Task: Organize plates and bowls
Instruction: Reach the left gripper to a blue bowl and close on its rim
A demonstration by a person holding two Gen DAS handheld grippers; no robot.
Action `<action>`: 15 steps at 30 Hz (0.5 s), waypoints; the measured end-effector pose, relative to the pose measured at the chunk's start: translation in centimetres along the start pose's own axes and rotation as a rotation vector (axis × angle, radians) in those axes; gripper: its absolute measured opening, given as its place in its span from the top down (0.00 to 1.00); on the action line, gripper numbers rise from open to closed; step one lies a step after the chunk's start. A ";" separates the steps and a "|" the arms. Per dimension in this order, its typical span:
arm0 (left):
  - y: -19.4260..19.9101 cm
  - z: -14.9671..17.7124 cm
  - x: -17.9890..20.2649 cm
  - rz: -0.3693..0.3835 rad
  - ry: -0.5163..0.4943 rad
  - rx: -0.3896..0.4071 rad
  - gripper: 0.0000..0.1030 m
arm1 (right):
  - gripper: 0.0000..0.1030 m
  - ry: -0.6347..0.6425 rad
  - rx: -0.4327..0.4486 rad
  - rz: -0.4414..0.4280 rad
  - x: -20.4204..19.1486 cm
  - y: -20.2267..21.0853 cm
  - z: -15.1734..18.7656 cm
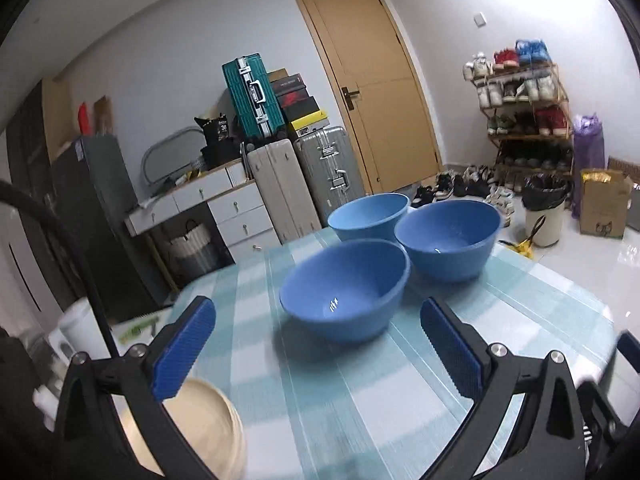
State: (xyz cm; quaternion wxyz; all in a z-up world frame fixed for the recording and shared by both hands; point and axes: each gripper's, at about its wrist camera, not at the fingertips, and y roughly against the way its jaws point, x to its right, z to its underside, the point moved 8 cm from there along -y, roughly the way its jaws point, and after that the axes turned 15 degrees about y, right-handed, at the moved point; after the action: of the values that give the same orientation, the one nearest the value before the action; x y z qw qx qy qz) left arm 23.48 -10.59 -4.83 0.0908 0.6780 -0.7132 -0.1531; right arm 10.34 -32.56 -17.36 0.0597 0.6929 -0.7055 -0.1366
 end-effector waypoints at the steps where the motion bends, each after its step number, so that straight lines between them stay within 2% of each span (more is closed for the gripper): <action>1: -0.6 -0.9 -0.1 0.010 0.018 -0.008 0.00 | 0.01 -0.006 -0.008 0.000 0.2 -0.1 0.1; 3: -2.5 -2.2 -0.5 0.055 0.086 -0.070 0.00 | 0.01 -0.017 -0.012 -0.004 0.5 -0.2 0.1; 8: -10.4 -3.0 -3.4 0.007 0.279 -0.315 0.00 | 0.01 -0.048 -0.033 -0.011 1.0 -0.9 0.3; 13: -16.5 -1.1 -3.1 -0.021 0.337 -0.520 0.00 | 0.01 -0.071 -0.019 -0.023 1.4 -0.6 0.3; 15: -18.9 0.7 -2.7 -0.084 0.278 -0.626 0.01 | 0.01 -0.081 -0.005 -0.020 1.5 -0.3 0.2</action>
State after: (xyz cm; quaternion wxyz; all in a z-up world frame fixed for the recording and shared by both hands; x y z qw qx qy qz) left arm 41.15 -8.47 -11.74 0.3843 0.6605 -0.5839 -0.2741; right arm 10.53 -34.03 -17.78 0.0315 0.6935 -0.7002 -0.1667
